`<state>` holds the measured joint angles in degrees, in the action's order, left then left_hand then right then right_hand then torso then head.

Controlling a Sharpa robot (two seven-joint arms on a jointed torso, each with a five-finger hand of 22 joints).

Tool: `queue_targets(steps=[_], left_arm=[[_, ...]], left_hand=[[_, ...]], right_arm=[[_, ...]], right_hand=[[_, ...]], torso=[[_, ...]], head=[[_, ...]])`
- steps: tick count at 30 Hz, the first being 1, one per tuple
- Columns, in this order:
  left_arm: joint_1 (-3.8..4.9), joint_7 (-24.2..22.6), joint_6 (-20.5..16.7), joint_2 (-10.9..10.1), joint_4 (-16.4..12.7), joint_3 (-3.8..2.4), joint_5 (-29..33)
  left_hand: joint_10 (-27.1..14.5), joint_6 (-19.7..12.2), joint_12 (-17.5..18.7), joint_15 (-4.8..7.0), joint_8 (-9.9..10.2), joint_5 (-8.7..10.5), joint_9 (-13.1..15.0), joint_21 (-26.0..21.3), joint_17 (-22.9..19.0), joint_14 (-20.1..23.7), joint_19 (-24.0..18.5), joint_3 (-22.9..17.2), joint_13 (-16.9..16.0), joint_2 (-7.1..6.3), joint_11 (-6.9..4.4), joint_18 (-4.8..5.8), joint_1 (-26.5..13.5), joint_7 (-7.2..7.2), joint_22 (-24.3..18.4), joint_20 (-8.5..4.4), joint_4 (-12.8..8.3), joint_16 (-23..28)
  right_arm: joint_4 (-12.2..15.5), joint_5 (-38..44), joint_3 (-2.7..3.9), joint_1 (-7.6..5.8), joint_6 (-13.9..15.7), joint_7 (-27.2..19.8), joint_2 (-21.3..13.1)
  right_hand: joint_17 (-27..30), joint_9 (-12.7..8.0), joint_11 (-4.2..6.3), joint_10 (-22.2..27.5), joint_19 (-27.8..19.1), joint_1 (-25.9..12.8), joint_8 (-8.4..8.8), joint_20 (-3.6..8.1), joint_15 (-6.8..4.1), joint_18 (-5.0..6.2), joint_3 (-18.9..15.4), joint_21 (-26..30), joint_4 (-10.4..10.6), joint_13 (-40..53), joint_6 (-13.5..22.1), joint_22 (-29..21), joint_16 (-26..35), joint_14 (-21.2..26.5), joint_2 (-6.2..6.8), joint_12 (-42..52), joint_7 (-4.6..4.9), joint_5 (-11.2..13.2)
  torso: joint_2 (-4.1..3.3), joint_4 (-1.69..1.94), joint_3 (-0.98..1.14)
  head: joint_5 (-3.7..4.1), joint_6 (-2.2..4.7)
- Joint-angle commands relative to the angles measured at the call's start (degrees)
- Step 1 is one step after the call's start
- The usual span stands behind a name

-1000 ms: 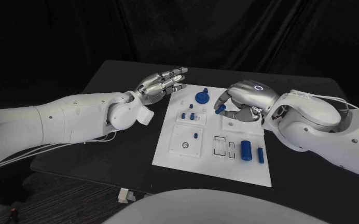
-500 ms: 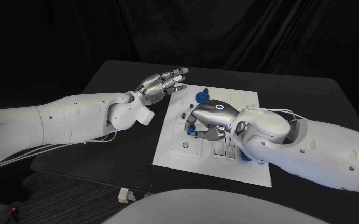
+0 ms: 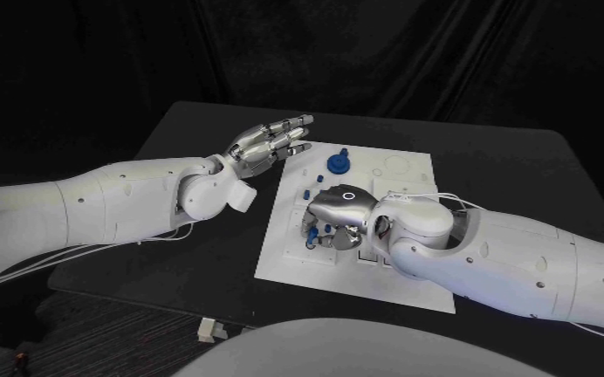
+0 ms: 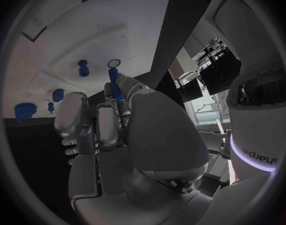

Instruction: Assemble the parts on the task board

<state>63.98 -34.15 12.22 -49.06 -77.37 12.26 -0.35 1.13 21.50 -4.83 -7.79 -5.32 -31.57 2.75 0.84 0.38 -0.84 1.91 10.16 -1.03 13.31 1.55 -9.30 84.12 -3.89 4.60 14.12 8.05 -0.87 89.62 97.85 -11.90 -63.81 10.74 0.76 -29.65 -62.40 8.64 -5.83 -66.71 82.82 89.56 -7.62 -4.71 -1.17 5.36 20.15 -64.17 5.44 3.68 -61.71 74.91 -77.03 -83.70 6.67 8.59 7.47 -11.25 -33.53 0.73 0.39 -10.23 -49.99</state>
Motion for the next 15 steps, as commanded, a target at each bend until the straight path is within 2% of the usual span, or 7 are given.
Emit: queue_targets(steps=[1, 9, 15], left_arm=[[-0.09, -0.5, 0.8, 0.2, 0.0, -0.05, 0.2], [-0.12, -0.4, 1.1, 0.6, 0.4, -0.05, 0.2], [-0.15, -0.2, 1.3, 0.7, 0.5, -0.05, 0.2]], left_hand=[[0.0, 0.0, -0.1, -0.21, -0.3, -0.32, 0.0, 0.3, 0.1, 0.1, 0.0, -0.1, 0.0, 0.57, 0.26, -0.99, -0.1, 0.09, 0.0, 0.22, -0.2, -0.2], [0.0, 0.0, 0.0, -0.19, -0.3, -0.31, 0.0, 0.3, 0.1, 0.1, 0.0, -0.2, 0.0, 0.69, 0.17, -0.99, -0.1, 0.16, 0.0, 0.18, -0.2, -0.2], [-0.1, 0.0, 0.0, -0.19, -0.4, -0.31, 0.0, 0.3, 0.1, 0.1, 0.0, -0.2, 0.0, 0.77, 0.14, -0.99, -0.1, 0.19, -0.1, 0.16, -0.2, -0.2]], right_arm=[[-0.2, 1.1, 0.04, 0.42, -1.6, 1.0, 0.0], [-0.4, 1.2, 0.04, 0.86, -1.3, 1.0, 0.0], [-0.9, 1.2, 0.04, 1.17, -1.2, 1.0, 0.4]], right_hand=[[0.0, -0.1, 2.25, -2.9, 0.4, -0.5, 0.48, 0.01, 0.06, -0.5, 0.4, -0.2, 0.0, 0.1, 0.6, 8.7, -0.4, -1.0, 0.02, -0.2, -0.04, 0.2], [0.1, -0.2, 2.22, -3.1, 0.3, -0.5, 0.87, 0.0, 0.08, -0.47, 0.6, 0.0, -0.1, 0.1, 1.1, 8.6, -0.3, -1.0, 0.09, -0.4, 0.06, 0.2], [0.4, -0.3, 2.2, -3.2, 0.3, -0.5, 1.13, -0.01, 0.1, -0.41, 0.7, 0.2, -0.3, 0.1, 1.4, 8.6, -0.1, -0.9, 0.19, -0.5, 0.12, 0.1]], torso=[[0.04, -0.07, 0.0], [0.08, -0.15, 0.06], [0.04, -0.13, 0.03]], head=[[0.09, -0.01], [-0.34, -0.01], [-0.39, -0.01]])
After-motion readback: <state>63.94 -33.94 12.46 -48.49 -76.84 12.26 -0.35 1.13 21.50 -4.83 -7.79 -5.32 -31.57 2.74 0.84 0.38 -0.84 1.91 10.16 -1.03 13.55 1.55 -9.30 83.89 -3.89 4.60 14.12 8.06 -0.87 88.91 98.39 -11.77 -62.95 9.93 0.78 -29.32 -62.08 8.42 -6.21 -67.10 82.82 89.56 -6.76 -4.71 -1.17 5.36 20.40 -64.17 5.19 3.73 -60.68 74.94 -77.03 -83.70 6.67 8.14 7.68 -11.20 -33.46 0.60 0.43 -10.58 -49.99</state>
